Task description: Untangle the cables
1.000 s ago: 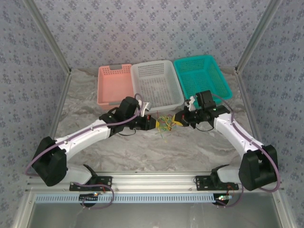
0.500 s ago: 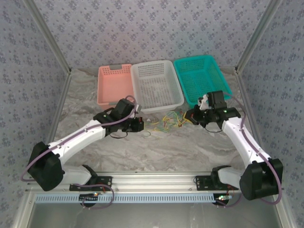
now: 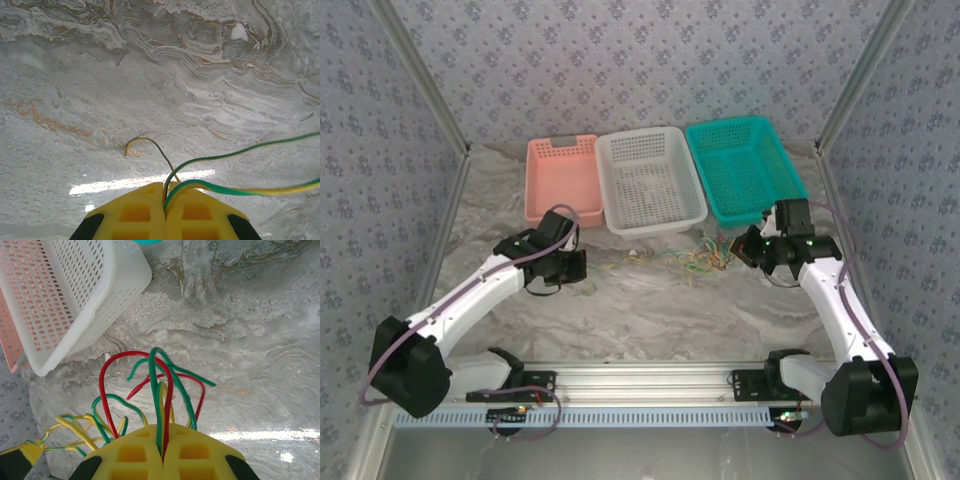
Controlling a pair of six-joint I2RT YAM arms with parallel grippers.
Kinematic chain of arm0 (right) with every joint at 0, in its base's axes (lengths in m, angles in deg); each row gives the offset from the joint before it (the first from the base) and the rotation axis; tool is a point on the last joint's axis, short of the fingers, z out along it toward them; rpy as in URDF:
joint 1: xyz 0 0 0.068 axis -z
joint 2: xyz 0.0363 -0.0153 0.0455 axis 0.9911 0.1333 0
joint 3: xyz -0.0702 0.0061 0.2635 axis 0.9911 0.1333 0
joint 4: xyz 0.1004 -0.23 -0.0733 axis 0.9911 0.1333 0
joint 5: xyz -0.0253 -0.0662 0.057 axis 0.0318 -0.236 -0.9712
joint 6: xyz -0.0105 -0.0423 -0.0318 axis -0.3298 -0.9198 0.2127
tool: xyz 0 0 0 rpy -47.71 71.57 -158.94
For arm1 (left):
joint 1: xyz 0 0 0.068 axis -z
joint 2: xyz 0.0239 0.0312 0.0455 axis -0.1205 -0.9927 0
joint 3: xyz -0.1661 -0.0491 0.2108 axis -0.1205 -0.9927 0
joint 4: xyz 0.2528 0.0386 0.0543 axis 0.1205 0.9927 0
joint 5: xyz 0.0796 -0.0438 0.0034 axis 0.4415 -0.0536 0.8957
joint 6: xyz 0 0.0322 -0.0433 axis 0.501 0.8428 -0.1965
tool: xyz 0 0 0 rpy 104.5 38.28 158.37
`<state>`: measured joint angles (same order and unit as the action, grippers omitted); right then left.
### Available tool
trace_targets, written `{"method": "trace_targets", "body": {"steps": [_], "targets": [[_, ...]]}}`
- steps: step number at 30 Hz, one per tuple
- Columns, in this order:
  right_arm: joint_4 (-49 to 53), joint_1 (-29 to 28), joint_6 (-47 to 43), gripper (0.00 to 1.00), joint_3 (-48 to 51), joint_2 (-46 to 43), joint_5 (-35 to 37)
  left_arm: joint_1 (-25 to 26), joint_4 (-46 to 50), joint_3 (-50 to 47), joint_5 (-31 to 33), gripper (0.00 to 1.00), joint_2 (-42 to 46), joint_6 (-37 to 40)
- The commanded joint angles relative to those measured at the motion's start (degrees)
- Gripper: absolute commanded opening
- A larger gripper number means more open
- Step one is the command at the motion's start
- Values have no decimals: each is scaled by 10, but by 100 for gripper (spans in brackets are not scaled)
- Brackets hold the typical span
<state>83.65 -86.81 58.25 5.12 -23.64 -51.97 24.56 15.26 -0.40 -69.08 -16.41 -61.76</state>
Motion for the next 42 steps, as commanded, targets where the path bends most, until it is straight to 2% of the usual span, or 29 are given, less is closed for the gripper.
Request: {"method": "trace_targets", "body": {"steps": [1,6,10,12,14,17,24,29,32,37,42], "targets": [[7,0,-5,0,18,-3,17,-5,7,-9,-13,0,17,6],[-5,1,-1,0,46,-3,26,-12,3,-3,-18,0,28,2],[-21,0,1,0,58,6,10,-12,-24,-2,-51,0,30,-4],[-21,1,0,0,62,8,11,-12,-26,2,-43,0,28,-7],[-18,8,-1,0,67,10,17,-12,5,11,-9,0,22,-8],[-33,21,10,9,84,13,6,-12,21,18,-1,0,16,3],[-106,10,50,22,119,48,-29,-9,-46,-8,-66,0,6,-17],[-104,-3,48,7,123,50,-18,-6,-68,-23,-76,0,3,-27],[-93,-4,41,6,122,43,-6,-6,-66,-22,-76,0,9,-23],[-67,-16,31,11,102,14,22,-6,-80,-24,-92,0,20,-19],[-38,-85,63,25,56,-33,77,0,-117,-31,-112,0,31,-19]]}}
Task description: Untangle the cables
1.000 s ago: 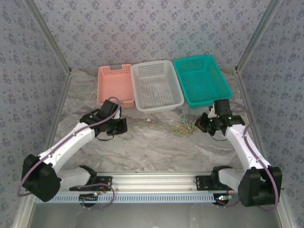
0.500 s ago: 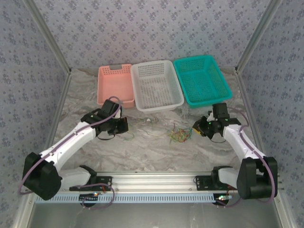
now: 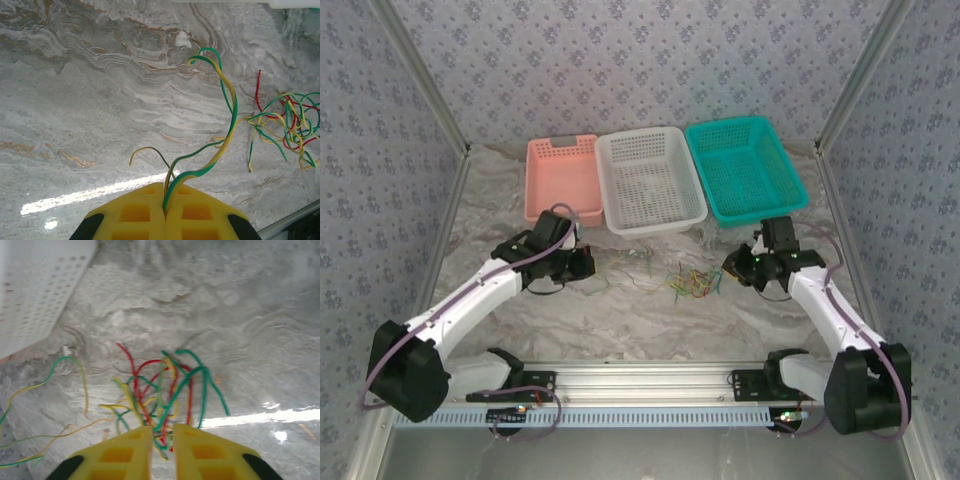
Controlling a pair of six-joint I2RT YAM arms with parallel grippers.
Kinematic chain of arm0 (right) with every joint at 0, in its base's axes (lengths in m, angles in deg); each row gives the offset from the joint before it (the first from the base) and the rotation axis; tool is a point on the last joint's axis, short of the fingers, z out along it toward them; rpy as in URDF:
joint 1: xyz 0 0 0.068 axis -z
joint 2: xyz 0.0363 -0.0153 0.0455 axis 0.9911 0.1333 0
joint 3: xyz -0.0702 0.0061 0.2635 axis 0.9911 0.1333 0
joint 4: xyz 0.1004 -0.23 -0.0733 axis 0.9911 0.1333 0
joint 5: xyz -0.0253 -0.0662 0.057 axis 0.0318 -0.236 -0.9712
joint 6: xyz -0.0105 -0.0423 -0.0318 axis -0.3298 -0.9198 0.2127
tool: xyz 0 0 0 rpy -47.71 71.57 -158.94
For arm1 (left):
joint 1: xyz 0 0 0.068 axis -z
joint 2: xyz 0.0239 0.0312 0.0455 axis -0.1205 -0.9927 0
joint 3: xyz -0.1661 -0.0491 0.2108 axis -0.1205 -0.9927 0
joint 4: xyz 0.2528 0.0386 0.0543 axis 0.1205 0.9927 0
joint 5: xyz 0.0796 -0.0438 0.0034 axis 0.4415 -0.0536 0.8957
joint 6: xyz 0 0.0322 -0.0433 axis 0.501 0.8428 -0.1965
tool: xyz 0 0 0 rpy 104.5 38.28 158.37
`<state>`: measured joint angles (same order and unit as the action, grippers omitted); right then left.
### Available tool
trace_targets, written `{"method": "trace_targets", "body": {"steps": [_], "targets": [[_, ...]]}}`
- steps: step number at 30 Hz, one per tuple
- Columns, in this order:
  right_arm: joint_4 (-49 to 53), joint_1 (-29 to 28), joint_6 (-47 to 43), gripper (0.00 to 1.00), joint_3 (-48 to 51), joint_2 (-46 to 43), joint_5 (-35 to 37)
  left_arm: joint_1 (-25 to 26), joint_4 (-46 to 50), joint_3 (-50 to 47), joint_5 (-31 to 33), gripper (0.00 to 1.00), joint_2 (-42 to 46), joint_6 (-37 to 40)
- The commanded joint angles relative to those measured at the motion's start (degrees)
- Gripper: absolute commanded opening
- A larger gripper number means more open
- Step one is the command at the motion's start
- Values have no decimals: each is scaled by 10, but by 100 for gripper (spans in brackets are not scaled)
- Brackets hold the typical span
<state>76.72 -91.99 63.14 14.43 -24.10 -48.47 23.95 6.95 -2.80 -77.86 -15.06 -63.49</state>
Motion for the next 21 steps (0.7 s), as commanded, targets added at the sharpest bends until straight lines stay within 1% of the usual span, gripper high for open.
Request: {"method": "trace_targets", "body": {"steps": [1,4,8,11,14,16,21], "targets": [[30,-49,26,28,-43,-33,49,9,-40,-7,-26,0,20,0],[-15,-102,91,42,-58,-33,50,16,-55,-8,-31,0,29,10],[-143,-174,218,59,-72,13,34,32,-72,-8,-40,0,35,25],[-224,-225,314,66,-105,80,30,40,-84,-5,-43,0,32,31],[-291,-265,384,67,-141,144,33,49,-92,-1,-46,0,24,35],[-325,-283,418,65,-154,177,41,55,-93,5,-47,0,18,39],[-359,-290,481,52,-166,240,23,64,-96,9,-39,0,16,41]]}}
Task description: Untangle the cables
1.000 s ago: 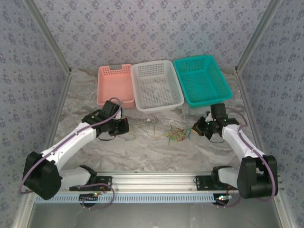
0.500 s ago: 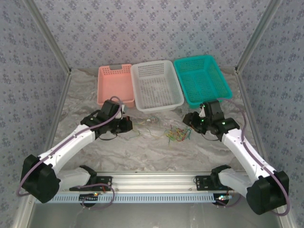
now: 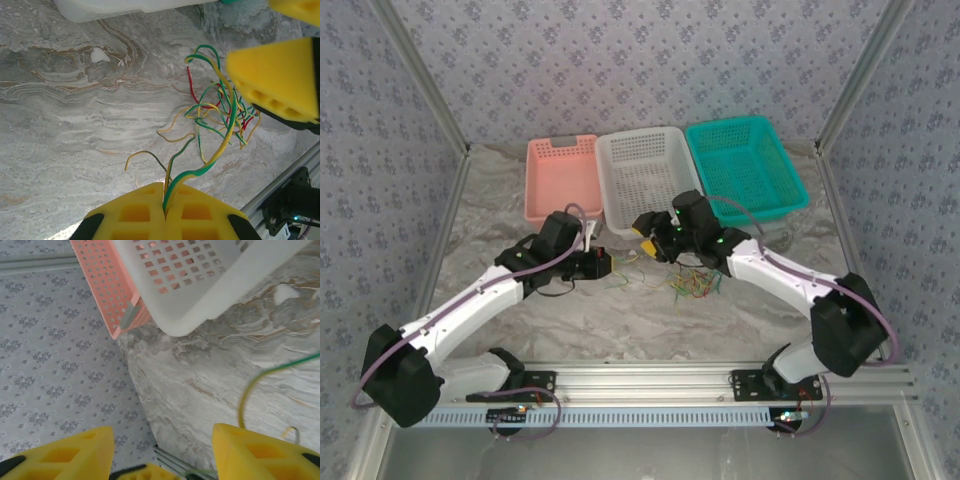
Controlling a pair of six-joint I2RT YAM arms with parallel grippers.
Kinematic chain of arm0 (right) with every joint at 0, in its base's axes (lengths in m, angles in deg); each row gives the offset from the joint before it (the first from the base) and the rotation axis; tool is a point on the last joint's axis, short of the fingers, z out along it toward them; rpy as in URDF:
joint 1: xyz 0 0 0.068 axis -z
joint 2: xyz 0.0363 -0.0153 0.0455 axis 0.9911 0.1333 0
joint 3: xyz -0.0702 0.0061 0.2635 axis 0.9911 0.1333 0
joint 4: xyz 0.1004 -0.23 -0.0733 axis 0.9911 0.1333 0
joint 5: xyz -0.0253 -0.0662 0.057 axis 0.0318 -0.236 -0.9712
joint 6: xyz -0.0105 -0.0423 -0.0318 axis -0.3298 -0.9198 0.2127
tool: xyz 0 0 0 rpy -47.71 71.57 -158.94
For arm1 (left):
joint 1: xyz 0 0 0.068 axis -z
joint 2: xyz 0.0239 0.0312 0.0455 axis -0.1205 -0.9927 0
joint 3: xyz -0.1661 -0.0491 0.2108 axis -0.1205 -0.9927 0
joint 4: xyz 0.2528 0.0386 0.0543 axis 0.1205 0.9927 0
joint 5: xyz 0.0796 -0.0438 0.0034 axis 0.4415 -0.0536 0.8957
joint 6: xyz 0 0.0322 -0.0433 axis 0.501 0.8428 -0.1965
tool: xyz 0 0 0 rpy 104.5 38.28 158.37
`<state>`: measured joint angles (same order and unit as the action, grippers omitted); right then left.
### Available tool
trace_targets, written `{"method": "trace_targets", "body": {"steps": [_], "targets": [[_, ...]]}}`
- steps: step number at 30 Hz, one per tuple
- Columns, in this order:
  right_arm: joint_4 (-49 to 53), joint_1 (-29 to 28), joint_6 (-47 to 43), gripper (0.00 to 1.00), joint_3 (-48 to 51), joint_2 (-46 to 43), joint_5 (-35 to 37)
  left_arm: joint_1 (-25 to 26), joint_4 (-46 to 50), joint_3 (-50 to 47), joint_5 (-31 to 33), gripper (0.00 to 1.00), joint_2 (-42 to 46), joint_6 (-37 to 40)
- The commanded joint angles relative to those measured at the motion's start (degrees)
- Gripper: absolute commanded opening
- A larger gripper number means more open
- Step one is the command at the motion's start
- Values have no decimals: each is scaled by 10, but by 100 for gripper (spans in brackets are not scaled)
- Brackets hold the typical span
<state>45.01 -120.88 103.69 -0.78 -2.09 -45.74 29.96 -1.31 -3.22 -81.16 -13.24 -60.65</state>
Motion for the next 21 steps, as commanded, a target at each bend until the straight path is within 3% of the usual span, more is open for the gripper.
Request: {"method": "trace_targets", "body": {"steps": [1,6,10,16,21], "targets": [[-38,-1,79,50,-15,24,-6,5,-14,14,-4,0,-1,13],[55,2,47,49,-24,-14,29,6,-7,15,8,0,0,15],[118,13,24,56,-10,-70,57,7,-3,16,14,0,2,15],[29,4,109,62,63,-71,10,7,-1,22,7,0,-4,20],[-23,0,127,59,35,-22,8,9,-1,25,1,0,-3,21]]}}
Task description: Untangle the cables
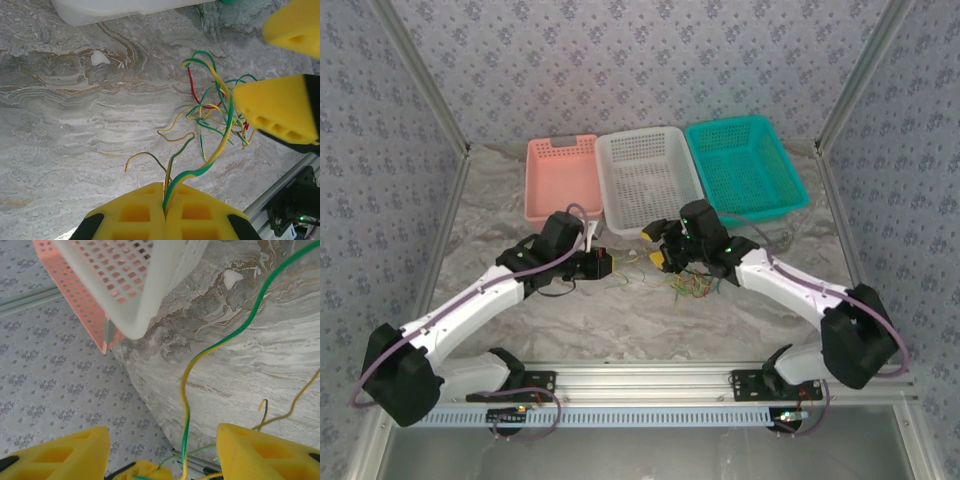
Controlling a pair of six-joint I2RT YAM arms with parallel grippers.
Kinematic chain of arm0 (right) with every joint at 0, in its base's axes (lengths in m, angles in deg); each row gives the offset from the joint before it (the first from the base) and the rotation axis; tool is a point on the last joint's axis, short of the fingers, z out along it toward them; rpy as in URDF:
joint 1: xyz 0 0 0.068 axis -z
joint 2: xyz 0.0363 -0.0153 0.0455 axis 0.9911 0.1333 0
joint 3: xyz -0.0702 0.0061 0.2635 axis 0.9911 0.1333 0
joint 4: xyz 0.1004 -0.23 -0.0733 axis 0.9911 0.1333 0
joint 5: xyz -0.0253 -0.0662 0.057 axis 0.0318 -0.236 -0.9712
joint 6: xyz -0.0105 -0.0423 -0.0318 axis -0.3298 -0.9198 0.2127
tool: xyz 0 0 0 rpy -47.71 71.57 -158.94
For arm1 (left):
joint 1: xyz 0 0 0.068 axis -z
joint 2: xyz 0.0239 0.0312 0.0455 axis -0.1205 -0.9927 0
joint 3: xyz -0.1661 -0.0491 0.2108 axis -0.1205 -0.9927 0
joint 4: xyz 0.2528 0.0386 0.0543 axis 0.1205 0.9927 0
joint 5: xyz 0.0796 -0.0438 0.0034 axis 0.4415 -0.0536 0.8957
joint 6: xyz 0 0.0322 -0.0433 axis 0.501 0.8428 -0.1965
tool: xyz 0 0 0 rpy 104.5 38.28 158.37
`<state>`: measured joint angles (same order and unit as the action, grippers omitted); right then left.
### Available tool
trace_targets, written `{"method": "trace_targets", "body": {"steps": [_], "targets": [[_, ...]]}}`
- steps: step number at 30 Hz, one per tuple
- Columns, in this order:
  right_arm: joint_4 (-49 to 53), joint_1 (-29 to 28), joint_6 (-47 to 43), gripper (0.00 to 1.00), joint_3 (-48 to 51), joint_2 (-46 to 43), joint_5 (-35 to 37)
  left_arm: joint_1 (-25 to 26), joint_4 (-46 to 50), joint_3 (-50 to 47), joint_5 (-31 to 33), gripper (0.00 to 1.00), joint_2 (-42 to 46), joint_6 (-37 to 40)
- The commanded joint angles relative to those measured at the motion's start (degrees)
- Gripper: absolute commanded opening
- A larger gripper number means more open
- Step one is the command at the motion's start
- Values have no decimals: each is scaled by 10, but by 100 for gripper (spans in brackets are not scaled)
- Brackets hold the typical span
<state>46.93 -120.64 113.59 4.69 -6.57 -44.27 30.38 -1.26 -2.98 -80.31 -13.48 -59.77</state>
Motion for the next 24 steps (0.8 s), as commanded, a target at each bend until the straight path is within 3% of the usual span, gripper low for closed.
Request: {"method": "trace_targets", "body": {"steps": [1,10,15,22,24], "targets": [[-44,-3,28,57,-33,34,-9,4,-1,22,-8,0,1,13],[-26,2,25,16,-61,73,-5,7,-8,20,-16,0,6,14],[-21,7,29,25,-55,66,-13,6,-4,20,-17,0,8,16],[-31,3,35,24,-31,54,-8,7,-14,22,-21,0,2,10],[-35,0,37,29,-31,56,-12,7,-15,23,-20,0,-1,10]]}}
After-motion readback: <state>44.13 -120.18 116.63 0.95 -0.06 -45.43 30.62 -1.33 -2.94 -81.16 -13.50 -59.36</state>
